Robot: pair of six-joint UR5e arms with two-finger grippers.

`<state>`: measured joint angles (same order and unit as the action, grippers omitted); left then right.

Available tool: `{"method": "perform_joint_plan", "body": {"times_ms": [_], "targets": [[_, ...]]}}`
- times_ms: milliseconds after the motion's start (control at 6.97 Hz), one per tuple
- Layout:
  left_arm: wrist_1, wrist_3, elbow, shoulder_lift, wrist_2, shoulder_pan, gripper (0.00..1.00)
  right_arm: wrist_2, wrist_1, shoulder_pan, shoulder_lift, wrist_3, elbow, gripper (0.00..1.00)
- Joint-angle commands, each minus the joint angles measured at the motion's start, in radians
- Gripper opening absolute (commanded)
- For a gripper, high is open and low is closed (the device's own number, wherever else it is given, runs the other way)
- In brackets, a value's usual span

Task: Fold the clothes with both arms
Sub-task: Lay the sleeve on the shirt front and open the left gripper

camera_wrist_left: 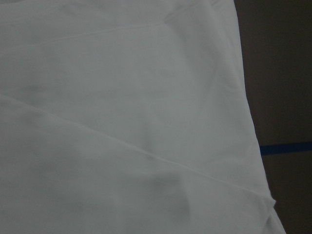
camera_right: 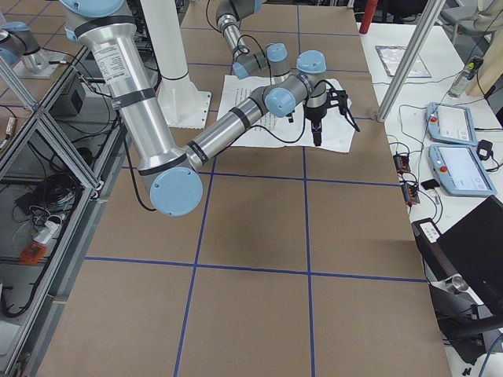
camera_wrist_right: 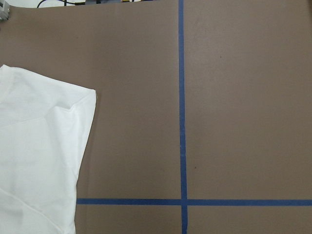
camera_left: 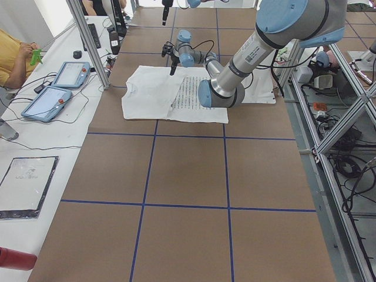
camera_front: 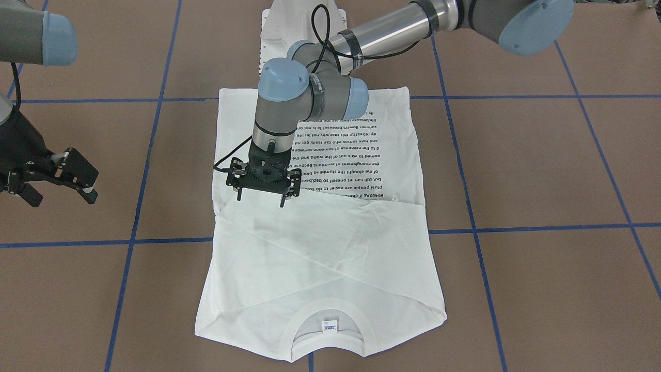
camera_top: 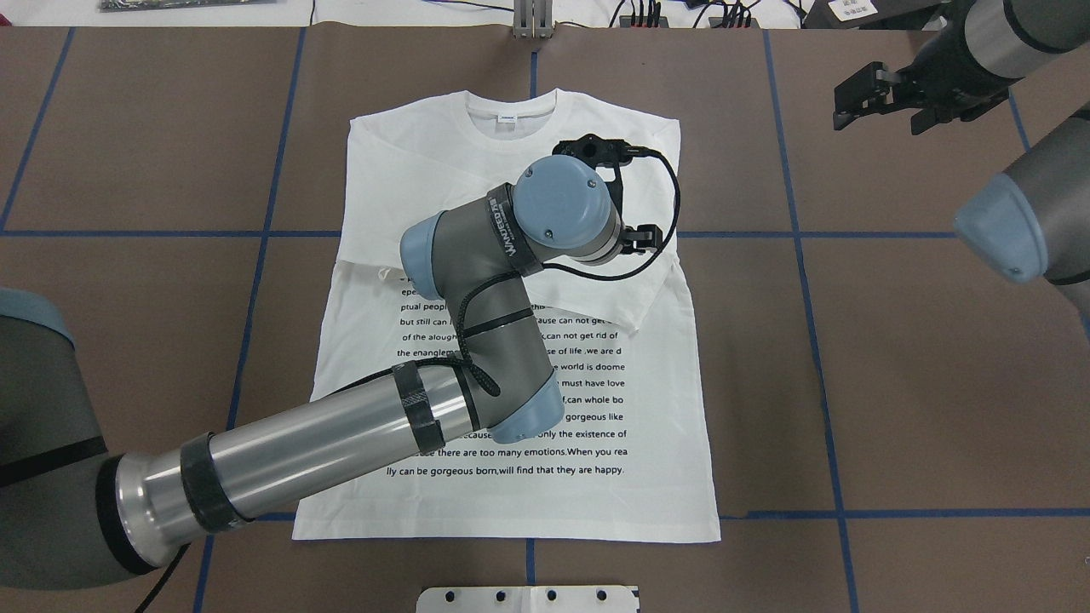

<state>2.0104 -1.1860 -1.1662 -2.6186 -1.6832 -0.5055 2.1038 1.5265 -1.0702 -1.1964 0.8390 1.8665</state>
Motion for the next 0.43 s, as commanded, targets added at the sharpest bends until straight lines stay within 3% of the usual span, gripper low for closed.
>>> {"method": "perform_joint_plan", "body": {"times_ms": [0,287], "targets": [[-0.134,0.081,-0.286,0.165,-0.021,-0.025,1.0,-0.095,0.0,0.112,-0.015,0.133,0.066,1.0],[-0.269,0.179,-0.578,0.335,-0.023,-0.036,1.0,-0.277,0.0,0.321,-0.038,0.349,0.189,1.0]]}}
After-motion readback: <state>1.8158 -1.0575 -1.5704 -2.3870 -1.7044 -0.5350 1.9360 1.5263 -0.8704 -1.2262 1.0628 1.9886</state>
